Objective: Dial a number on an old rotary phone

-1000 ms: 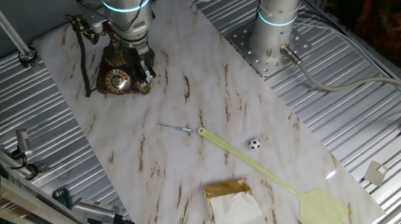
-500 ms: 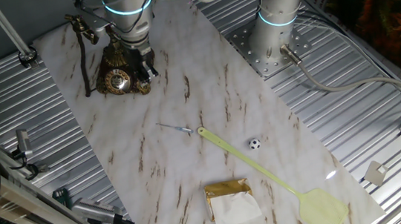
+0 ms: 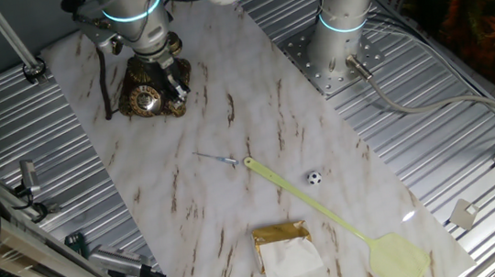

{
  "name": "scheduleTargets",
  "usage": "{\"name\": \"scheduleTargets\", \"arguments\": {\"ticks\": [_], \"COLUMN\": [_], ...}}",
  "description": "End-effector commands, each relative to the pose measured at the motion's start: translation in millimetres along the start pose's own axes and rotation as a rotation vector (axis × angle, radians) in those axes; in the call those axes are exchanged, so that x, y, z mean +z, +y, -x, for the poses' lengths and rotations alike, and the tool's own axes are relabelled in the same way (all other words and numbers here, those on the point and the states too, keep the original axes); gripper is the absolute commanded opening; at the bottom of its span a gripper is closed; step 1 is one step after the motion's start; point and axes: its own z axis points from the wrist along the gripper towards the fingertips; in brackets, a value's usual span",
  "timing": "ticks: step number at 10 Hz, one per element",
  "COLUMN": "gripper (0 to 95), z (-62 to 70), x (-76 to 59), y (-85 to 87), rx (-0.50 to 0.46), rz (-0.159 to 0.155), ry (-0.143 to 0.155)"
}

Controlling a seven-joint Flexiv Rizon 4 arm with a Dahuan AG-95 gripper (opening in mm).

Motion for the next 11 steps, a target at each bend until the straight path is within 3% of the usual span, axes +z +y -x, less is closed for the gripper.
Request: {"name": "scheduleTargets", "arguments": {"ticks": [1,5,7,9,11], "gripper": [0.0,0.0,0.0,0.0,0.0], "z": [-0.1,2.8,-1.8,-7.1,-3.6], "x": [0.2,2.7,8.6,18.2,27.9], "y": [0.2,1.7,4.8,15.4,35.5], "rx": [0.065,0.135,0.156,0.176,0.216], "rz": [-0.024,-0.026,-0.021,-0.023,-0.03], "ry": [-0.051,-0.053,-0.069,-0.08,-0.084]}}
